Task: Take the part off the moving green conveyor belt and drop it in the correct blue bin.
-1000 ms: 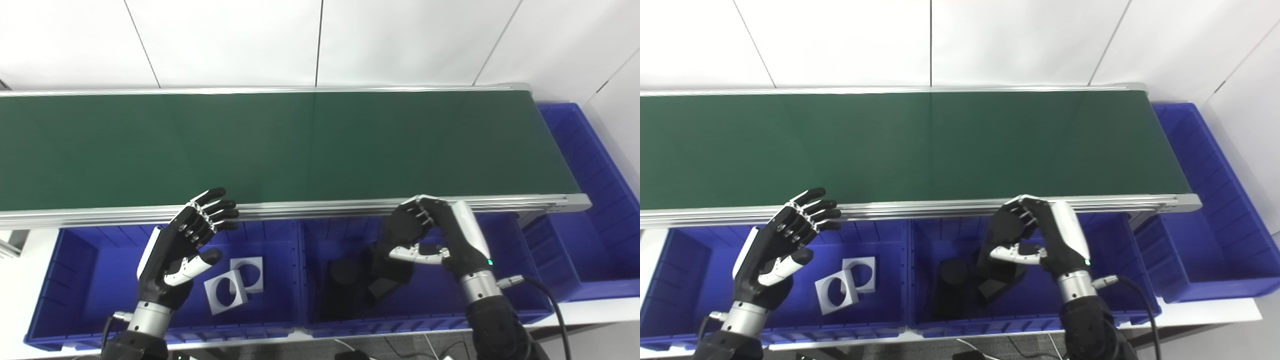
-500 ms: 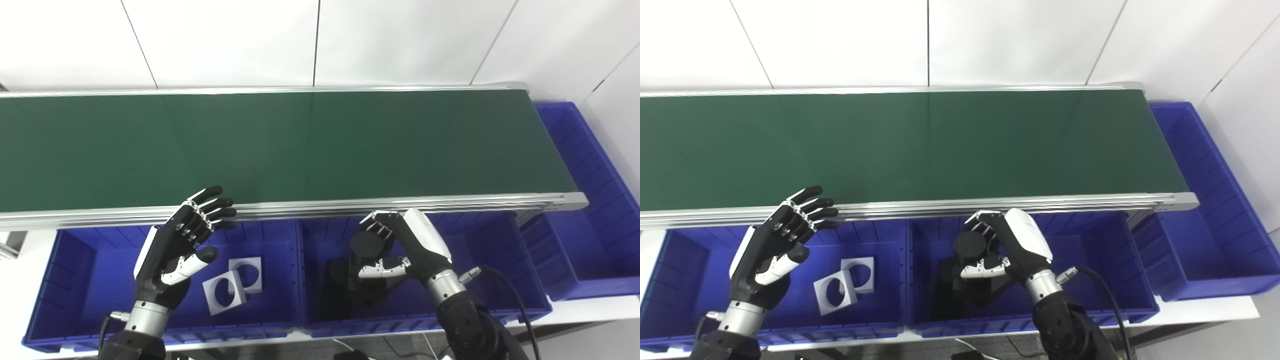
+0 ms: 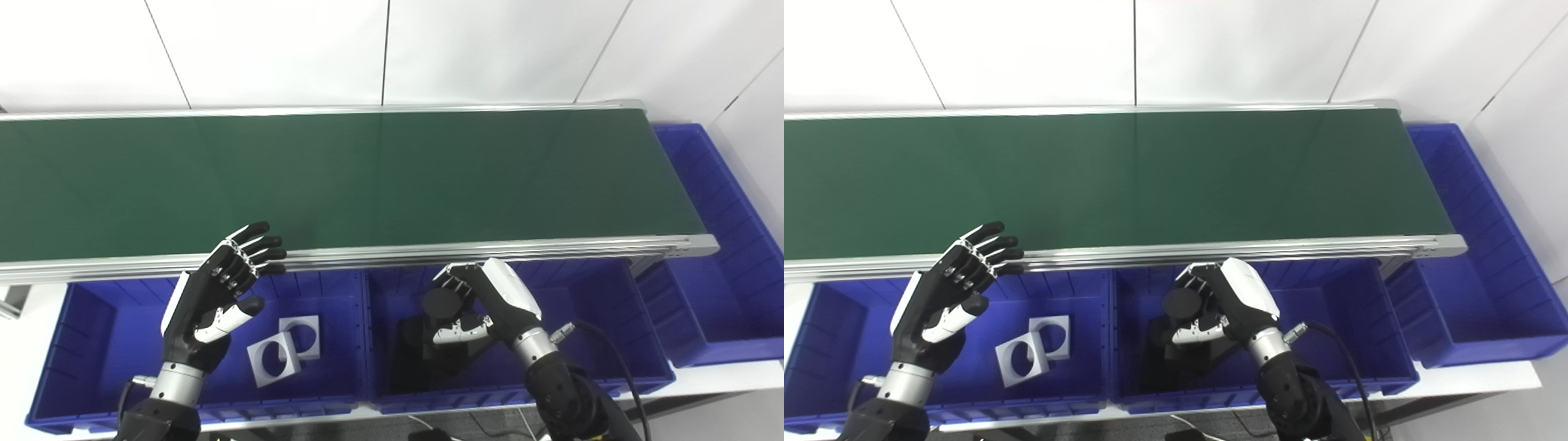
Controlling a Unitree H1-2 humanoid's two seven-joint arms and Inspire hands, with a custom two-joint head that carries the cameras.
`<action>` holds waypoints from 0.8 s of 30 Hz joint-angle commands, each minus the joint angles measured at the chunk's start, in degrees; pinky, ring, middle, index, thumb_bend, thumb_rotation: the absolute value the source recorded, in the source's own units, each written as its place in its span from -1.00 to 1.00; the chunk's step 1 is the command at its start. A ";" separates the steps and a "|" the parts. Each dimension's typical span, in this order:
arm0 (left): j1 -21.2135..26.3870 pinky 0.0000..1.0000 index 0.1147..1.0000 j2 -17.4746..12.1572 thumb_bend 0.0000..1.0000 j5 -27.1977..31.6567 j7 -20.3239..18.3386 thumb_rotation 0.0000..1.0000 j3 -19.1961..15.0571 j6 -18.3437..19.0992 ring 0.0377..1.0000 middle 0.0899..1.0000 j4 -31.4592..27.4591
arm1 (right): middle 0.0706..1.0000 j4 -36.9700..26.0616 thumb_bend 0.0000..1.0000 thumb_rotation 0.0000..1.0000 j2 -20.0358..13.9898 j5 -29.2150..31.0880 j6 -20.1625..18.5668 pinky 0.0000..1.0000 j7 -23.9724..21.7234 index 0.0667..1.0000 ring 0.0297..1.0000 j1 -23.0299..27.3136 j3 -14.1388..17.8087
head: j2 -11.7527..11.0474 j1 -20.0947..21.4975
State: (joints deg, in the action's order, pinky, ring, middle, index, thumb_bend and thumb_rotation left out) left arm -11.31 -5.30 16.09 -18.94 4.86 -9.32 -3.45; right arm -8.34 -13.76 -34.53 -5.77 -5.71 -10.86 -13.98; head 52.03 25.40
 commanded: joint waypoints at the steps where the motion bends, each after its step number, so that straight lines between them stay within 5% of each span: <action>1: 1.06 0.26 0.54 -0.45 1.00 0.44 -0.25 -0.12 -0.36 -0.65 0.38 0.43 -1.31 | -0.12 -1.02 0.00 -1.00 -0.26 -0.49 1.44 -0.25 0.80 0.02 -0.18 1.11 -0.18 | -0.10 -0.27; 3: 1.14 0.27 0.54 -0.46 1.00 0.43 -0.28 -0.14 -0.35 -0.74 0.39 0.43 -1.10 | -0.07 -1.38 0.00 -1.00 -0.46 -1.12 0.61 -0.29 0.16 0.00 -0.16 1.24 -0.57 | -0.25 -0.55; 5: 1.24 0.27 0.54 -0.48 1.00 0.50 -0.41 -0.14 -0.34 -0.99 0.39 0.43 -0.83 | 0.16 -1.62 0.03 -0.79 -0.69 -1.64 -0.10 -0.03 -0.55 -0.06 0.09 1.39 -0.91 | -0.25 -0.55; 6: 1.28 0.28 0.53 -0.43 1.00 0.39 -0.31 -0.14 -0.38 -1.05 0.39 0.42 -0.70 | 0.33 -1.93 0.33 -0.62 -0.98 -2.21 -1.10 0.15 -1.71 0.18 0.28 1.56 -1.33 | -0.40 -0.59; 10: 1.50 0.28 0.53 -0.48 1.00 0.02 -0.36 -0.13 -0.36 -1.48 0.39 0.42 -0.25 | 0.55 -3.19 0.68 -0.40 -1.31 -3.31 -4.53 0.37 -5.32 0.52 0.53 1.95 -2.13 | -0.50 -0.75; 16: 1.71 0.25 0.54 -0.52 1.00 0.17 -0.66 -0.14 -0.35 -1.68 0.37 0.42 0.14 | 0.62 -3.93 0.80 -0.12 -2.00 -4.06 -5.29 0.50 -7.58 0.64 0.61 2.48 -2.71 | -0.81 -1.16; 24: 1.79 0.29 0.53 -0.40 1.00 0.00 -0.41 -0.14 -0.54 -1.68 0.38 0.41 0.39 | 0.65 -3.63 0.90 -0.03 -2.39 -4.46 -3.69 0.57 -7.46 0.68 0.62 2.99 -2.98 | -1.31 -1.89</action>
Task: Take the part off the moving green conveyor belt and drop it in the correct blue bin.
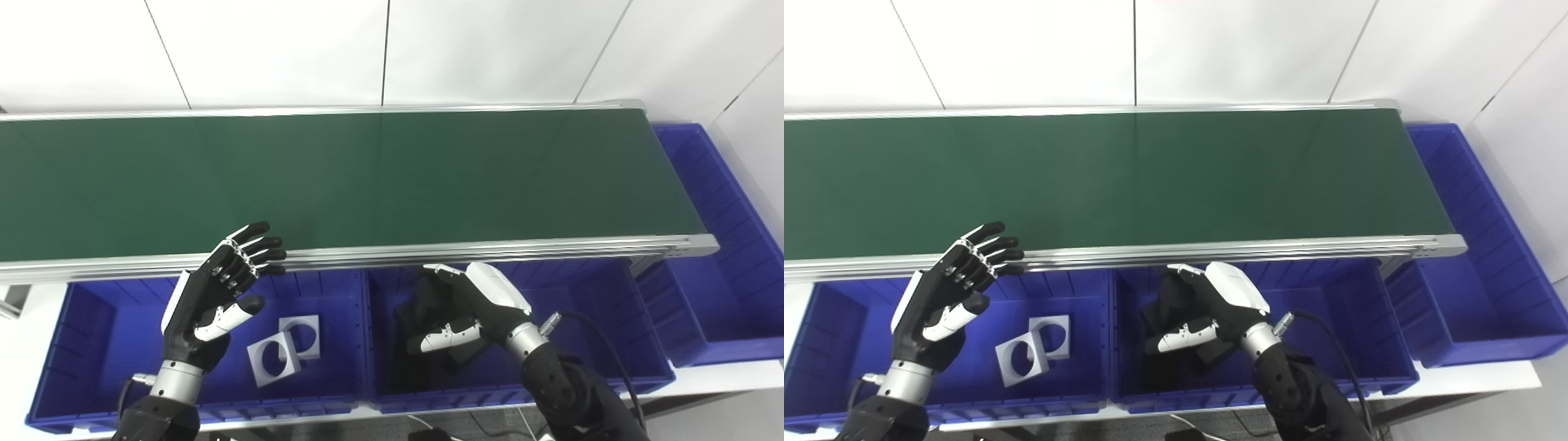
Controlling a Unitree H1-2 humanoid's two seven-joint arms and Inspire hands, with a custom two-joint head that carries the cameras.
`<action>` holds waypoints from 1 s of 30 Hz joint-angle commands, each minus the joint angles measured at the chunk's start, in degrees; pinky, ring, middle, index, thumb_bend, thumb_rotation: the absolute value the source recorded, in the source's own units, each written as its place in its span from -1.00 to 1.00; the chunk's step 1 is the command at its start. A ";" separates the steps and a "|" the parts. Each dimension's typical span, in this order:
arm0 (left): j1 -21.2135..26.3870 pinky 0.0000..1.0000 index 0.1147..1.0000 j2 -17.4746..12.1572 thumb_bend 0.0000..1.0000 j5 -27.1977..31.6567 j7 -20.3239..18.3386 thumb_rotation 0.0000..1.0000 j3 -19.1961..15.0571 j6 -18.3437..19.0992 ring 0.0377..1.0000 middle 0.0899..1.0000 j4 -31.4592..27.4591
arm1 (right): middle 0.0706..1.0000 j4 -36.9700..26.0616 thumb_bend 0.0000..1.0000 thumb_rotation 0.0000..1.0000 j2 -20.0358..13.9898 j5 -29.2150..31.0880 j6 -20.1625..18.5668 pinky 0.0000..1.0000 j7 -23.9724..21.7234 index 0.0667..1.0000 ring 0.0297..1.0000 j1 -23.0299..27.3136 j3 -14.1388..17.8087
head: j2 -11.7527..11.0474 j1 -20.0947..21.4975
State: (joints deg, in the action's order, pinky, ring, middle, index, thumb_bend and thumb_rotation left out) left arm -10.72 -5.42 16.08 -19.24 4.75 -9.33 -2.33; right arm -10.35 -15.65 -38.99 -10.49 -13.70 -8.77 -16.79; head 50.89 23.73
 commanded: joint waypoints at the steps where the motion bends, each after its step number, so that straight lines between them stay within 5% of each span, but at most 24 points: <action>1: 1.17 0.30 0.53 -0.24 1.00 -0.11 0.01 -0.13 -0.46 -1.65 0.38 0.41 -0.76 | 0.66 -1.57 0.93 -0.01 -0.56 -0.08 1.16 0.58 0.54 0.70 0.64 0.97 -0.26 | -0.17 -0.22; 30: 0.45 0.31 0.53 0.24 1.00 -0.65 0.80 -0.14 -0.49 -1.48 0.39 0.41 -1.53 | 0.77 -4.29 1.00 0.06 -2.30 3.37 -0.16 0.67 -2.30 0.82 0.75 0.82 -0.27 | -0.82 -0.93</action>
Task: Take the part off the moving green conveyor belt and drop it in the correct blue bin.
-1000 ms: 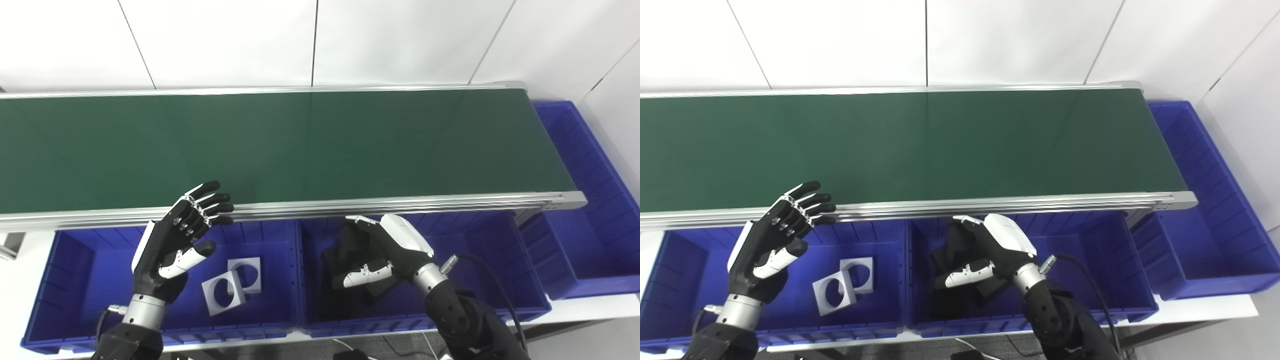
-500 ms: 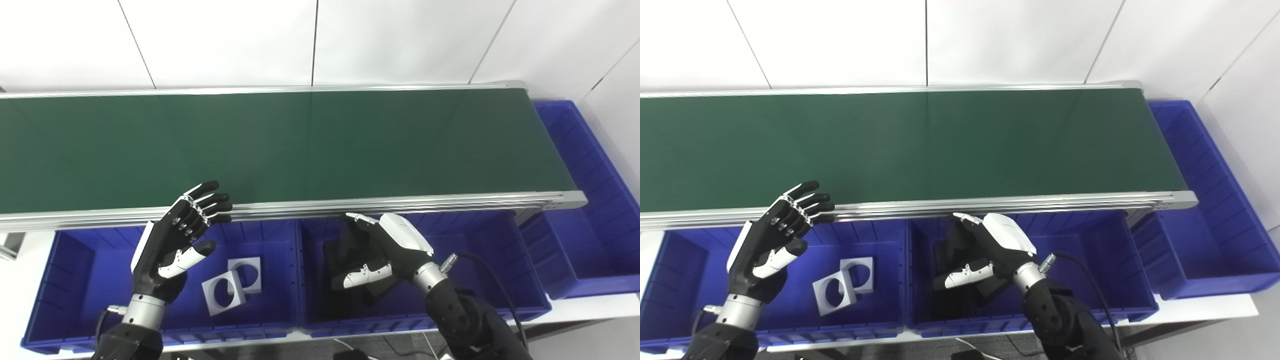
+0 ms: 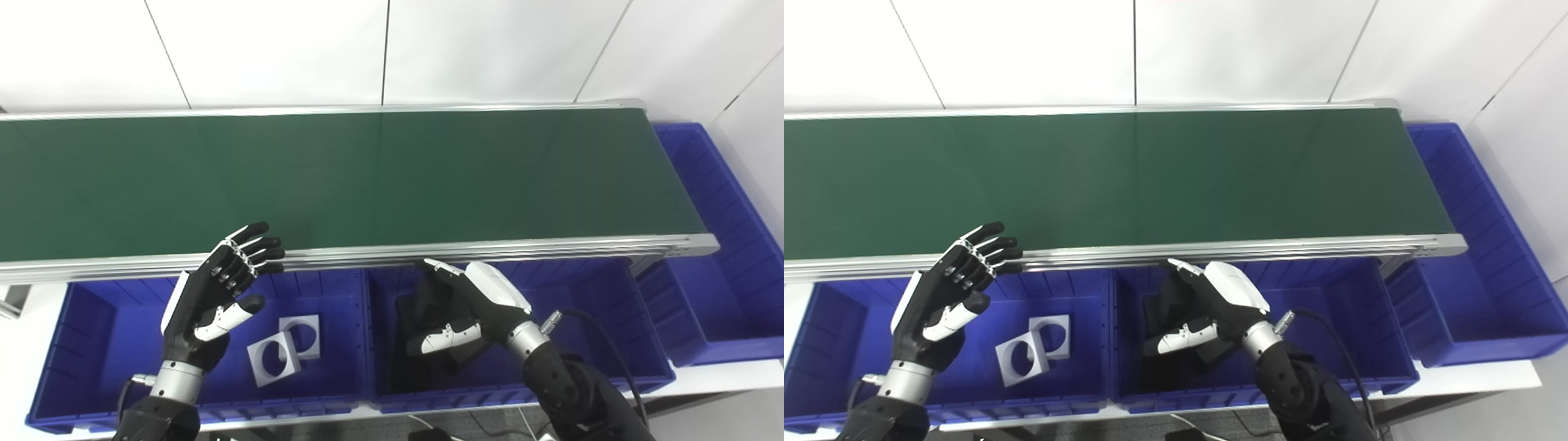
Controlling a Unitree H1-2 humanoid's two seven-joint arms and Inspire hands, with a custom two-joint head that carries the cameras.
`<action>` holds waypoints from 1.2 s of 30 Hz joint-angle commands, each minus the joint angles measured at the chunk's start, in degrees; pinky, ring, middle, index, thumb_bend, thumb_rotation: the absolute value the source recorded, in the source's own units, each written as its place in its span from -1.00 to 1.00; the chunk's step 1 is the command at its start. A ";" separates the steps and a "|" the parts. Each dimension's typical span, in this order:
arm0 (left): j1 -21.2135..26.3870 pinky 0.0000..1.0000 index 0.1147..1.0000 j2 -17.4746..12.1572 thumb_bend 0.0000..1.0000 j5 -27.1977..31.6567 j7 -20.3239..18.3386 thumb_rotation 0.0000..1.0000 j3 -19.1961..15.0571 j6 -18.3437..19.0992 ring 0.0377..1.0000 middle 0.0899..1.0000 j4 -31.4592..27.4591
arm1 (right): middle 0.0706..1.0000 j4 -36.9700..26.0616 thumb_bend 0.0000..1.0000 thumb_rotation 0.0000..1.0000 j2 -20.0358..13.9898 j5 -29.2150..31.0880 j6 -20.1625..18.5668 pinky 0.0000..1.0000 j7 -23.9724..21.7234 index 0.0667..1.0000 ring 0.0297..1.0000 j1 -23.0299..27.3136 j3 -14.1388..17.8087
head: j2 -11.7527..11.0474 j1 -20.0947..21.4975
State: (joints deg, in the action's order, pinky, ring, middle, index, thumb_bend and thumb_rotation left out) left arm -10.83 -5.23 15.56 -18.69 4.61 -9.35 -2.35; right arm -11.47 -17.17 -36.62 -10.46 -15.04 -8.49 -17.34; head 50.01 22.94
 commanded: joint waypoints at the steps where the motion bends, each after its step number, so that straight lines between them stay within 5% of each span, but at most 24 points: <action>1: 0.55 0.30 0.52 0.05 1.00 0.06 0.20 -0.15 -0.36 -1.33 0.39 0.41 -1.57 | 0.79 -4.34 1.00 0.08 -1.19 1.59 -1.18 0.69 -2.51 0.84 0.77 0.56 0.28 | 0.06 -0.14; 6: 0.45 0.29 0.52 -0.04 1.00 0.66 -0.08 -0.18 -0.43 -1.24 0.39 0.42 -1.60 | 0.86 -10.06 1.00 0.05 -2.19 2.82 -5.81 0.66 -7.37 0.93 0.82 -0.23 1.09 | 0.09 -0.16; 21: 1.42 0.30 0.53 -0.45 1.00 1.30 -1.14 -0.20 -0.58 -2.13 0.39 0.42 0.35 | 0.77 -27.10 1.00 0.09 -2.53 3.48 -9.99 0.61 -8.45 0.95 0.73 -5.09 6.60 | -0.86 -0.29; 28: 1.81 0.29 0.52 -0.40 1.00 1.00 -1.51 -0.20 -0.65 -2.90 0.38 0.41 1.68 | 0.67 -29.29 1.00 0.02 0.09 5.36 -8.74 0.50 -6.41 0.87 0.65 -4.74 7.90 | -1.99 -0.91; 36: 1.51 0.29 0.53 0.27 1.00 1.20 -1.93 -0.21 -0.33 -3.88 0.36 0.40 2.53 | 0.62 -24.58 0.92 -0.07 5.91 13.32 -0.80 0.40 -0.09 0.74 0.54 -4.73 8.13 | -3.78 -3.47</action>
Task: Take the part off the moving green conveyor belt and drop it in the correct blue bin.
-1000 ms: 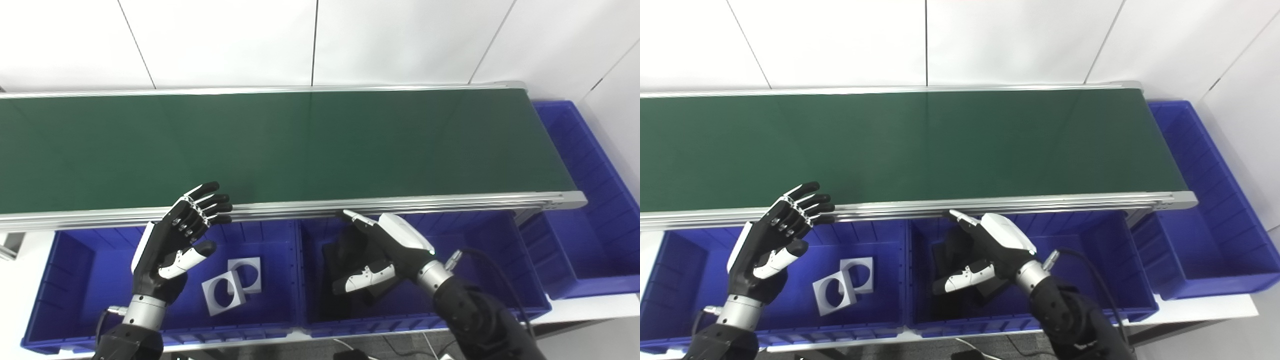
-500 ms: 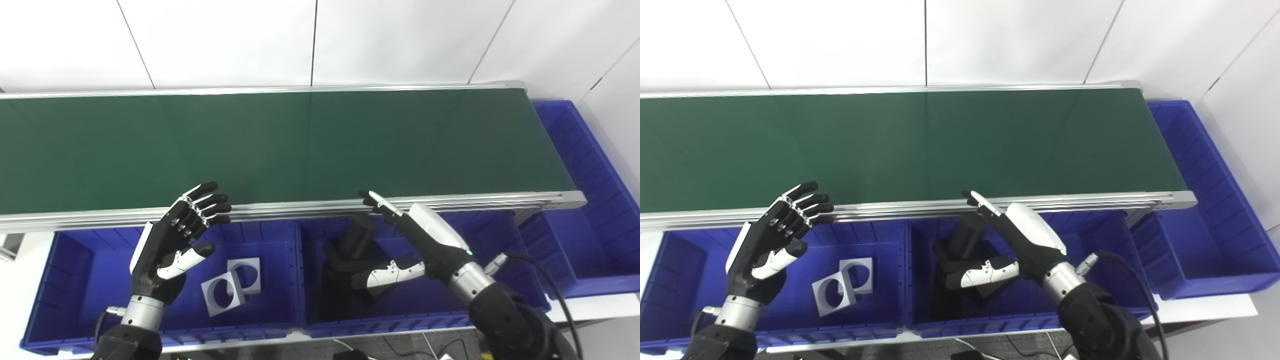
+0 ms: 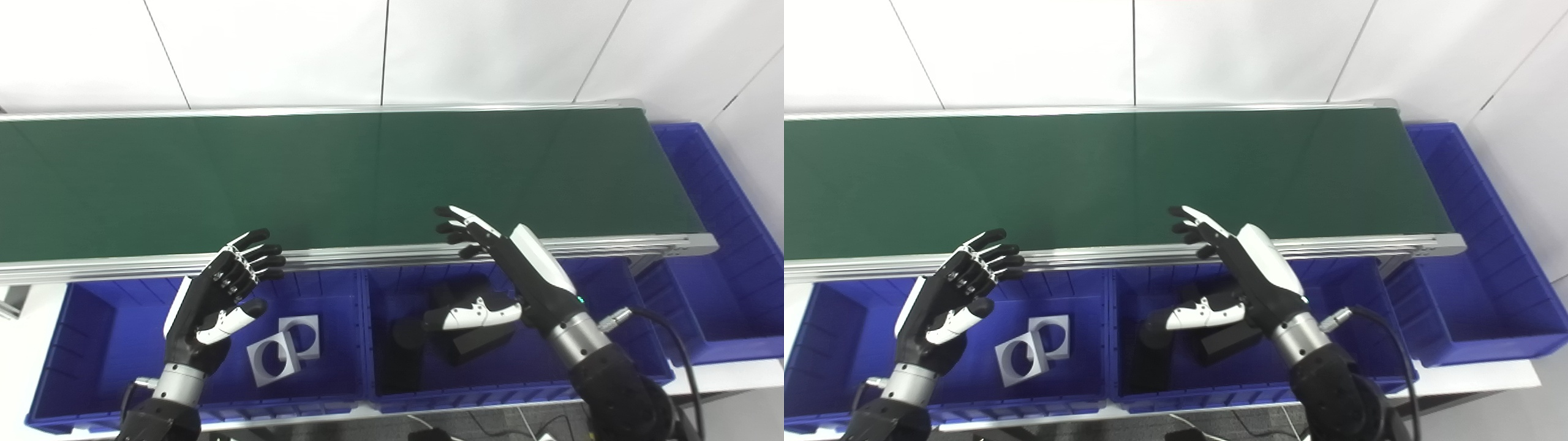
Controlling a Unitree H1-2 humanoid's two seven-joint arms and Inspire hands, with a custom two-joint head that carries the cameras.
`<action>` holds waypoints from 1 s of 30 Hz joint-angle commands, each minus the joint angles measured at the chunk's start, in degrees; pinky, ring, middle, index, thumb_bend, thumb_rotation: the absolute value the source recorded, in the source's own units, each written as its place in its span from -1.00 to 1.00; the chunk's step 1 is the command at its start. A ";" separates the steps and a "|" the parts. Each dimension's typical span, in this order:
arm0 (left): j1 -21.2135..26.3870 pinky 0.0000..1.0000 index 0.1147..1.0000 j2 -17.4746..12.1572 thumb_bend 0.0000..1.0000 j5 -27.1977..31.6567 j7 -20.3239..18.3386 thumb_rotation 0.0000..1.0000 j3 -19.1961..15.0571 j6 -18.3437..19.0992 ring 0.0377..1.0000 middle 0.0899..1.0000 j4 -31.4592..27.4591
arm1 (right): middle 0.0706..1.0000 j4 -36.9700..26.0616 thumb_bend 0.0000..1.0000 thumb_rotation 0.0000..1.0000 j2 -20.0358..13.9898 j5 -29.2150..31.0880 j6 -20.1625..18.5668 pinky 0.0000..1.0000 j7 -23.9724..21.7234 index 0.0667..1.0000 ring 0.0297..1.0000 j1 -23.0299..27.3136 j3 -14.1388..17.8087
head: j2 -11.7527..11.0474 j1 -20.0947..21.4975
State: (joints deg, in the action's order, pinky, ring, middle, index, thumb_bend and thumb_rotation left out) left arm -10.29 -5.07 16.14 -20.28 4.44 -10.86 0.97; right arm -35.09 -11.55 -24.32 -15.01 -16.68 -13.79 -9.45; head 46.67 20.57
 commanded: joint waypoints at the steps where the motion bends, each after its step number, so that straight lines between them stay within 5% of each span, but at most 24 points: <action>1: 0.74 0.29 0.53 0.27 1.00 0.31 -0.36 -0.20 -0.03 -2.63 0.37 0.41 -0.80 | 0.60 0.13 0.90 -0.07 1.15 1.64 4.67 0.39 2.23 0.72 0.52 0.53 -0.30 | -0.89 -2.40; 15: -2.21 0.39 0.54 1.50 0.89 -1.35 -0.76 -0.29 1.81 -5.73 0.42 0.43 -0.43 | 0.65 17.16 0.87 -0.11 6.16 6.80 17.21 0.38 7.30 0.72 0.55 0.52 -5.93 | -4.47 -10.65; 30: -4.54 0.48 0.60 0.88 0.91 -5.95 -0.32 -0.23 3.35 -10.87 0.53 0.52 1.47 | 0.69 31.24 0.89 -0.19 5.33 13.66 27.95 0.53 7.75 0.74 0.65 1.39 -5.33 | -9.36 -17.11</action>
State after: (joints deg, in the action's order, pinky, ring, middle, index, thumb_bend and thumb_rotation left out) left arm -14.93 -3.90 10.67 -20.61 7.61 -19.49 3.08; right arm -3.44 -6.15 -11.85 8.75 -9.29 -13.10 -14.98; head 37.35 3.52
